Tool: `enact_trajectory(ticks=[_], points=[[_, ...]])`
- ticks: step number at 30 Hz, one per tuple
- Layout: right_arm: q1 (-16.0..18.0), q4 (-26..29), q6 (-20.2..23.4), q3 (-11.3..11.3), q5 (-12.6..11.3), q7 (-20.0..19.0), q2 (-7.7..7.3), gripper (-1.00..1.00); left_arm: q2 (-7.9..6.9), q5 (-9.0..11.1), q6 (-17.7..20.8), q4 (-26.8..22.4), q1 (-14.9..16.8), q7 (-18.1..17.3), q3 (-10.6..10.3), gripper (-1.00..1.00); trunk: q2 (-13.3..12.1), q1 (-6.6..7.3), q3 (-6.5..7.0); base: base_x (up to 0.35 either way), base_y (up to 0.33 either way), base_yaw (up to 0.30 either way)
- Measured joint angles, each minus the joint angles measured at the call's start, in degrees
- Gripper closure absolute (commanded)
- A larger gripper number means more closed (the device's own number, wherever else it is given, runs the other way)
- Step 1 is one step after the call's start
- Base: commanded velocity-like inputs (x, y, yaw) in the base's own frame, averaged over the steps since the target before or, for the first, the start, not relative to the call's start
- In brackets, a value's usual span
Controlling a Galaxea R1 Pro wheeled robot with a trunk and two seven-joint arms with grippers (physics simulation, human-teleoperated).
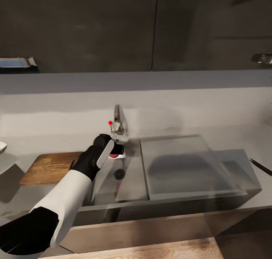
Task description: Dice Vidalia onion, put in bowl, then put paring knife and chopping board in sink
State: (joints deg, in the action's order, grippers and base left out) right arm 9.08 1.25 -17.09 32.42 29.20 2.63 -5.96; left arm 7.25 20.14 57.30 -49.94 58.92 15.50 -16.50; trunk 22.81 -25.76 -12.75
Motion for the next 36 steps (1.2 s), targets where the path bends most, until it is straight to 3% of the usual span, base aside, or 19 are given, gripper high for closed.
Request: enact_trajectory(ticks=[12, 17, 25, 36], points=[[0.0, 0.0, 0.0, 0.0, 0.0, 0.0, 0.03, -1.00, -0.02, 0.0, 0.1, -0.4, 0.0, 0.0, 0.2, 1.00, 0.0, 0.01, 1.08, -0.047, 0.246, 0.000], [0.0, 0.0, -0.1, 0.0, 0.0, 0.0, 0.03, -1.00, 0.02, 0.2, 0.2, -4.4, 0.0, 0.0, 0.0, 1.00, 0.0, 0.01, 1.52, -0.001, 0.299, 0.000], [0.0, 0.2, -0.8, 0.1, 0.2, -0.1, -0.24, -1.00, -0.01, 0.2, 0.2, -5.1, 0.0, 0.0, -0.1, 1.00, 0.0, 0.01, 1.70, 0.000, 0.278, 0.000], [0.0, 0.2, -0.8, 0.0, 0.2, 0.0, -0.13, -1.00, -0.03, 0.2, 0.2, -5.3, 0.0, 0.0, -0.1, 1.00, 0.0, 0.01, 1.71, 0.000, 0.082, 0.000]])
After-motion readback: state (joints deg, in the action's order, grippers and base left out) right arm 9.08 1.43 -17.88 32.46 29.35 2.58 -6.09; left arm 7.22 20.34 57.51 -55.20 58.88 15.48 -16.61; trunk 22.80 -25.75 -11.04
